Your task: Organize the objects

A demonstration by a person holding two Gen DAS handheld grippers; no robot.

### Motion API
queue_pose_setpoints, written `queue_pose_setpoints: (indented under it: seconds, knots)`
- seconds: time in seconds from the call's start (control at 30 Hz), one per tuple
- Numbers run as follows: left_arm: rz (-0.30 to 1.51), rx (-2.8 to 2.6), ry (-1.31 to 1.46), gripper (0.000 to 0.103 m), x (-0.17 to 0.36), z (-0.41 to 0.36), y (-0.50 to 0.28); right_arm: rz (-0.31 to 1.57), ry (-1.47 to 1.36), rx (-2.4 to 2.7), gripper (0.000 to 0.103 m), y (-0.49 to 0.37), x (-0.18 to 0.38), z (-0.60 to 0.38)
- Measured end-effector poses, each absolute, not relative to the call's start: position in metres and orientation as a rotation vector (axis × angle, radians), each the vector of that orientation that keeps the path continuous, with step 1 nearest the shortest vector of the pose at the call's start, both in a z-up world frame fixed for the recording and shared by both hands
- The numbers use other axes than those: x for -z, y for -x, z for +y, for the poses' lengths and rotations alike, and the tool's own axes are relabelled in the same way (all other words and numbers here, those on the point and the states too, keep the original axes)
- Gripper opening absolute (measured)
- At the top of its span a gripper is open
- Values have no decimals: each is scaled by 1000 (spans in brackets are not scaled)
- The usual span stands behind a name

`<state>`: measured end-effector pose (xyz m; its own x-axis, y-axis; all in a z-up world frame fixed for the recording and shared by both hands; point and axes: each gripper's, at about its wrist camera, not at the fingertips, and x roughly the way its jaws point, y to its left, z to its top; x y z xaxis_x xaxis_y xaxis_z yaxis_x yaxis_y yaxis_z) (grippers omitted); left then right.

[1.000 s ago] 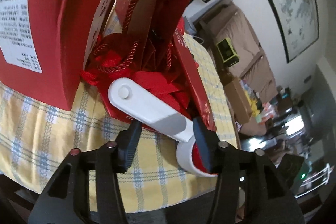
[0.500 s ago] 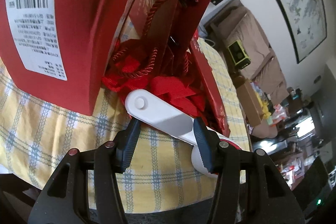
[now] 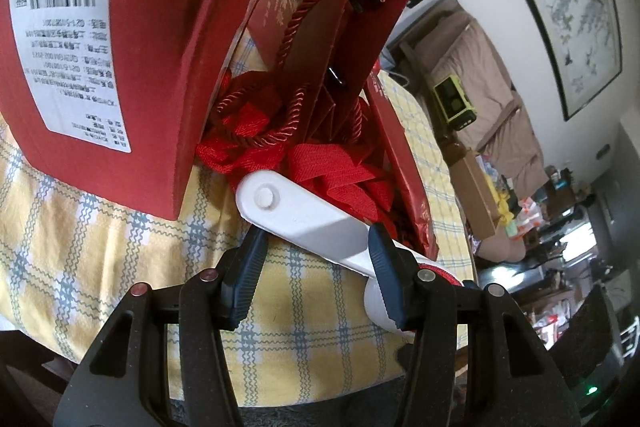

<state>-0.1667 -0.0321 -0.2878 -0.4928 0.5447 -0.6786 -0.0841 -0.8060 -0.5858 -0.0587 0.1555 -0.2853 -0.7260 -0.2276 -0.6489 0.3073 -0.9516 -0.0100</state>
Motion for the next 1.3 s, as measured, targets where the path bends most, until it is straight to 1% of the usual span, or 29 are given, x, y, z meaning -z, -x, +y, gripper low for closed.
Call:
queue_pose_setpoints:
  seconds: [0.03, 0.07, 0.1, 0.17, 0.2, 0.23, 0.27, 0.37, 0.4, 0.43, 0.47, 0.5, 0.53, 0.7, 0.73, 0.77, 0.8, 0.83, 0.87, 1.0, 1.07, 1.13, 1.2, 1.27, 1.3]
  knots:
    - [-697, -2324, 1312, 48, 288, -32, 167, 158, -978, 2663, 87, 57, 284, 158]
    - [-702, -2319, 1313, 48, 288, -33, 168, 156, -982, 2650, 75, 55, 281, 161]
    - [-707, -2316, 1313, 48, 288, -34, 167, 170, -996, 2642, 70, 54, 280, 163]
    - [-708, -2316, 1313, 48, 288, -36, 167, 213, -1040, 2615, 52, 51, 278, 167]
    - [-700, -2319, 1316, 48, 287, -35, 168, 216, -1046, 2601, 50, 49, 276, 168]
    - [-692, -2319, 1322, 48, 287, -35, 168, 216, -1050, 2586, 43, 47, 273, 171]
    - [-684, -2318, 1332, 48, 287, -34, 169, 209, -1067, 2558, 40, 45, 270, 173]
    - [-630, -2333, 1353, 48, 284, -30, 167, 261, -1085, 2504, 39, 42, 261, 171]
    - [-610, -2333, 1359, 48, 284, -29, 167, 293, -1076, 2508, 43, 41, 258, 169]
    - [-585, -2334, 1367, 48, 282, -26, 166, 346, -1054, 2539, 61, 41, 254, 166]
    - [-566, -2339, 1369, 48, 280, -24, 165, 383, -1032, 2567, 83, 39, 253, 164]
    - [-549, -2350, 1364, 48, 277, -22, 164, 419, -1015, 2581, 88, 40, 252, 161]
    - [-542, -2353, 1360, 48, 276, -23, 162, 464, -1019, 2560, 89, 43, 253, 156]
    - [-512, -2399, 1395, 48, 272, -29, 160, 675, -1061, 2404, 88, 58, 278, 136]
    - [-502, -2409, 1409, 48, 272, -31, 161, 710, -1090, 2379, 84, 64, 286, 133]
    - [-492, -2418, 1417, 48, 272, -34, 161, 718, -1108, 2367, 72, 67, 290, 133]
    - [-477, -2426, 1423, 48, 271, -36, 160, 676, -1109, 2365, 68, 70, 290, 136]
    - [-459, -2434, 1430, 49, 271, -37, 160, 639, -1114, 2361, 69, 71, 289, 138]
    - [-442, -2443, 1440, 49, 272, -38, 159, 608, -1127, 2351, 66, 72, 288, 139]
    - [-445, -2452, 1463, 50, 275, -44, 157, 677, -1092, 2327, 60, 53, 288, 133]
    - [-442, -2456, 1464, 50, 275, -45, 155, 656, -1099, 2304, 57, 44, 288, 132]
    - [-419, -2475, 1464, 50, 273, -46, 151, 635, -1088, 2285, 55, 35, 286, 130]
    - [-401, -2493, 1468, 52, 272, -45, 149, 620, -1075, 2273, 54, 26, 282, 127]
    - [-394, -2500, 1477, 57, 273, -45, 148, 618, -1061, 2254, 54, 16, 281, 122]
    - [-392, -2501, 1478, 57, 273, -45, 148, 616, -1060, 2253, 54, 13, 281, 120]
